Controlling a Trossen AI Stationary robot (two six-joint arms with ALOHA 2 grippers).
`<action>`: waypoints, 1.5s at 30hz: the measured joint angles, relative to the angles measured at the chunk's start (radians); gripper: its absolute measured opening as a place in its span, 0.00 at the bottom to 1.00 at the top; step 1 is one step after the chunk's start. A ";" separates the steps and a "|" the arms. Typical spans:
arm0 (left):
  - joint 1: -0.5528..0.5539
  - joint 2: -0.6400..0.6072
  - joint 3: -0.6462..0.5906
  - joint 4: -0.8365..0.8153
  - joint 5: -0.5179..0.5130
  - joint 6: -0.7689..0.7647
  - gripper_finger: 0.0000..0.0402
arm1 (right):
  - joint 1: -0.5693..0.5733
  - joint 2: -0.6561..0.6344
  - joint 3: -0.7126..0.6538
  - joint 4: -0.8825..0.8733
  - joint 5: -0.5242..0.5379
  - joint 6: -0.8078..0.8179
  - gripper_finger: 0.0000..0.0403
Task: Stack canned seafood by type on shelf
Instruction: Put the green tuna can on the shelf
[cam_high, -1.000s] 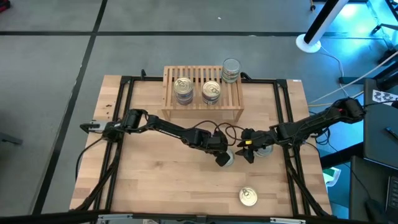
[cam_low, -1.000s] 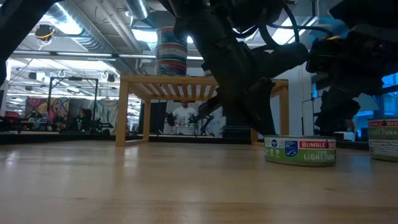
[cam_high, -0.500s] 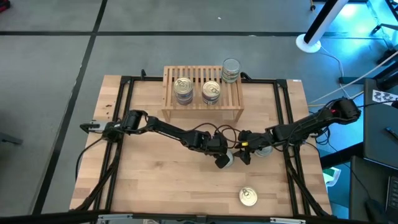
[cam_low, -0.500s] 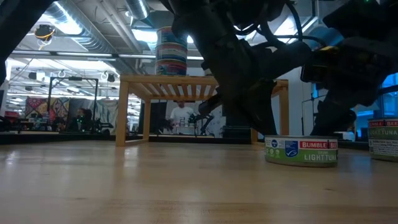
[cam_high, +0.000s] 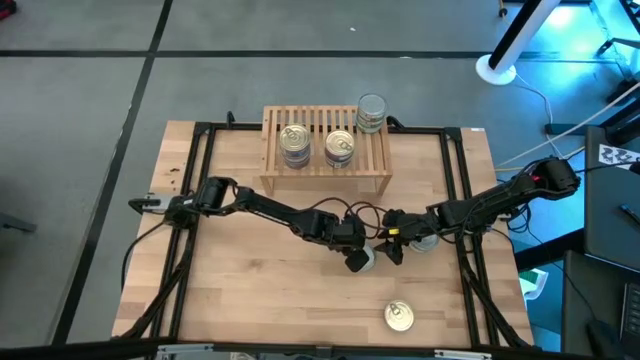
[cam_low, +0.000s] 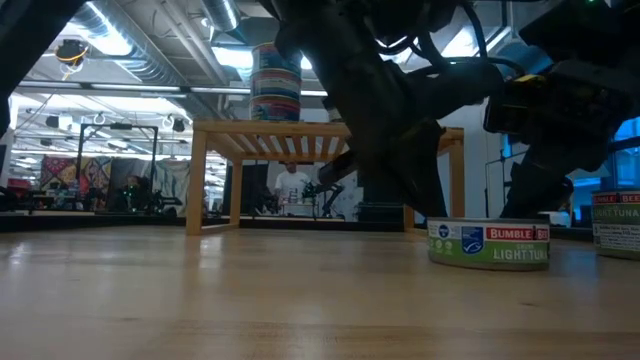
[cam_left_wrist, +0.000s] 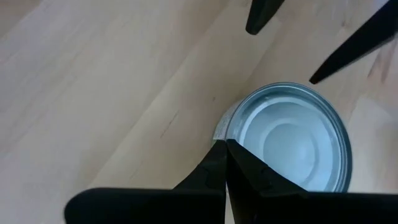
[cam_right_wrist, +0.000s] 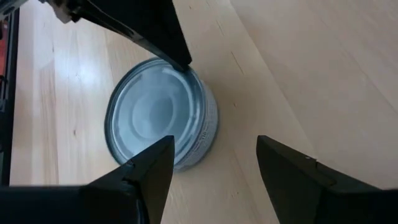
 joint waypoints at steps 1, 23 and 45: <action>0.000 -0.004 0.000 -0.002 0.002 0.000 0.00 | 0.000 0.000 0.000 0.000 0.000 0.000 0.57; -0.014 -0.013 0.001 0.003 0.006 0.001 0.00 | 0.000 0.006 0.000 0.028 -0.035 -0.001 0.57; -0.026 -0.014 0.002 0.007 0.004 0.009 0.00 | 0.000 0.090 0.000 0.134 -0.079 0.000 0.57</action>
